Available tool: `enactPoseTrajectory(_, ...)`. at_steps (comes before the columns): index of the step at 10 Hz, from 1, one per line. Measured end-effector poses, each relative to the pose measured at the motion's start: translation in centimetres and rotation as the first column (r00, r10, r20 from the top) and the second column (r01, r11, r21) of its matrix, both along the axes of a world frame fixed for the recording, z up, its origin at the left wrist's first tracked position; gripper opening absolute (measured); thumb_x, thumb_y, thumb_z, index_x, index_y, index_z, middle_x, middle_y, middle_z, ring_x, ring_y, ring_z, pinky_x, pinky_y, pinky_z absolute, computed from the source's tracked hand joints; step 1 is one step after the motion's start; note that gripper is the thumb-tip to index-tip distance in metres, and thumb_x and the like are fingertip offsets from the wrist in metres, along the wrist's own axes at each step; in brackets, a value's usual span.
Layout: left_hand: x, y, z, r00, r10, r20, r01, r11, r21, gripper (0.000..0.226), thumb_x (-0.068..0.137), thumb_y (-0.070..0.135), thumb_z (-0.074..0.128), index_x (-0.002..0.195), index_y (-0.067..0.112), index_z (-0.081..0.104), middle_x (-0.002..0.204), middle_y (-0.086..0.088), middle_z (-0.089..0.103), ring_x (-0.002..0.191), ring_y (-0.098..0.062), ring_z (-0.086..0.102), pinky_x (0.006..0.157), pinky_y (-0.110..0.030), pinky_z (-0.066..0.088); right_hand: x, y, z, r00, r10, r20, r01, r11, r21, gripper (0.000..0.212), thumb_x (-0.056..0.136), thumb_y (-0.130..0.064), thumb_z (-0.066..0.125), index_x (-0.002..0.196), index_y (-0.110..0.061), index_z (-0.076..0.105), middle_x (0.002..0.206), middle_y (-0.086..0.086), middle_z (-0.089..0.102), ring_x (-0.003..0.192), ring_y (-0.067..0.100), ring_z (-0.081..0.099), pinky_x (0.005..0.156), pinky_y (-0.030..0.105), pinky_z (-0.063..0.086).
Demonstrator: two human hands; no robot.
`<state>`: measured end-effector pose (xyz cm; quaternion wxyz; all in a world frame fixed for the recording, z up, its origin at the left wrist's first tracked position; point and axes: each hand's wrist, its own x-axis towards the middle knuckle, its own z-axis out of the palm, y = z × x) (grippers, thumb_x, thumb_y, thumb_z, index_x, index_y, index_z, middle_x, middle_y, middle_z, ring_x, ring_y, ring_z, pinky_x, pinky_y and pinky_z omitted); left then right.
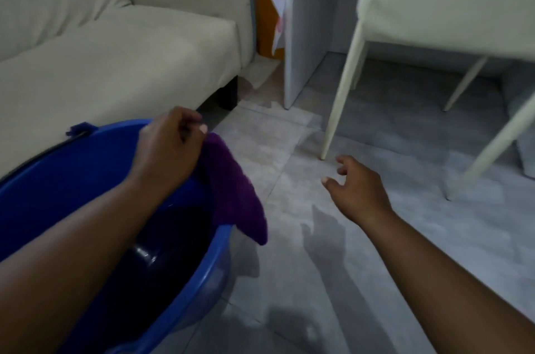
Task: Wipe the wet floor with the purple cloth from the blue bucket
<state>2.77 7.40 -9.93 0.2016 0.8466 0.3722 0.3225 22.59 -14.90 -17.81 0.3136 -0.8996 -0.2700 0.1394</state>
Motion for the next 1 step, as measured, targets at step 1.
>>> enactPoseTrajectory(1,5.31,-2.72,1.14,0.937,-0.281,-0.208,0.291,0.957,0.018,0.044,0.090,0.051,0.049,0.128,0.028,0.053,0.111,0.013,0.060,0.099,0.007,0.055,0.083,-0.015,0.042,4.28,-3.72,1.26,0.979,-0.056,0.197,0.083,0.987,-0.136,0.056,0.092,-0.041,0.062,0.142,-0.019,0.049,0.138,0.010,0.059,0.125,0.034,0.054,0.104,0.045,0.043)
